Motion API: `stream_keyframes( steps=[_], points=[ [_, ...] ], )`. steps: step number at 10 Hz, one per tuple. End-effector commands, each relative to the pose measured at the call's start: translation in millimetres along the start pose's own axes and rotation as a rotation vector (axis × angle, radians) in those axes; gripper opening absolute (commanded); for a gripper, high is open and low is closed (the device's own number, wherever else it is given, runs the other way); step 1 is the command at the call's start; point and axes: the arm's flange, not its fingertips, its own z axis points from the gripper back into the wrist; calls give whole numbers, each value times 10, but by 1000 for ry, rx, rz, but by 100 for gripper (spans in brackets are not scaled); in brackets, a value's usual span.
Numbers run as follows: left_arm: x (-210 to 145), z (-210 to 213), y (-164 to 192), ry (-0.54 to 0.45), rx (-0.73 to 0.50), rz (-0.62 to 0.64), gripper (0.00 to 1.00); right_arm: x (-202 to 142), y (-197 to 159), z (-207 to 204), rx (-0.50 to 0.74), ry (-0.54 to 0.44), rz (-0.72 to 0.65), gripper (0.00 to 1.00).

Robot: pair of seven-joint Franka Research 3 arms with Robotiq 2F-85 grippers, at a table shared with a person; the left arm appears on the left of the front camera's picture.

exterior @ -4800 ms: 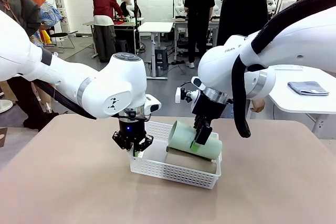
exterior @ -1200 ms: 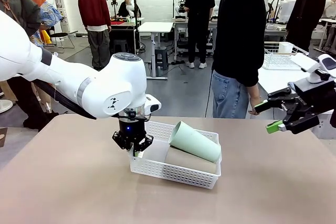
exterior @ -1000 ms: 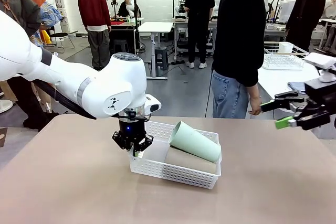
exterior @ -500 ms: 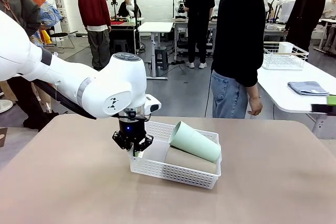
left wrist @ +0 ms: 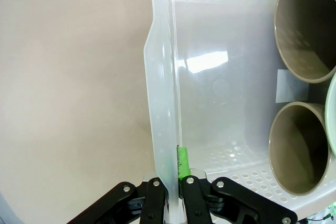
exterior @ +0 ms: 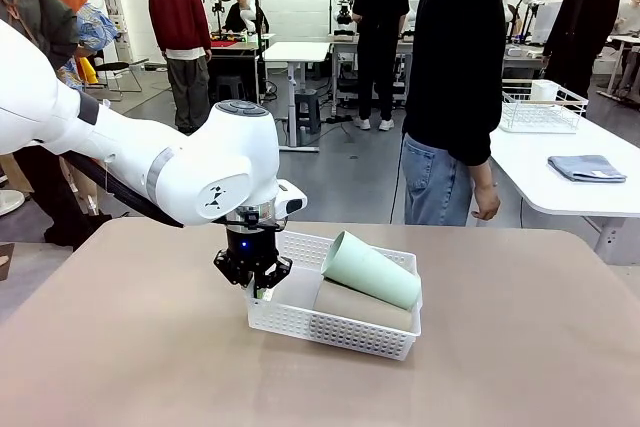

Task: Clean and organize the cups into the basket.
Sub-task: Pick up the Reusable plastic cup from the right side of the table and stack it inside the Organizing basket in the center of the table.

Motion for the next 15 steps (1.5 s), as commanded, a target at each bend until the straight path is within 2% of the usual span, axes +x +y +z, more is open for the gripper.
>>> stream_keyframes(
  steps=[1, 4, 6, 7, 10, 11, 15],
  points=[
    [-14, 18, 7, -7, -4, -7, 0, -40, 177, 292, 95, 129, -169, 100],
    [-14, 18, 7, -7, -4, -7, 0, -137, 276, 828, 102, 204, -281, 100],
    [-14, 18, 7, -7, -4, -7, 0, -224, 216, 1032, 51, 218, -344, 100],
    [-14, 18, 7, -7, -4, -7, 0, -236, 139, 1093, 6, 181, -333, 100],
    [-14, 18, 7, -7, -4, -7, 0, -207, -15, 1025, -73, 147, -253, 100],
    [-14, 18, 7, -7, -4, -7, 0, -246, 101, 1093, -12, 154, -318, 100],
    [-14, 18, 7, -7, -4, -7, 0, -246, 101, 1093, -12, 154, -318, 100]
  ],
)
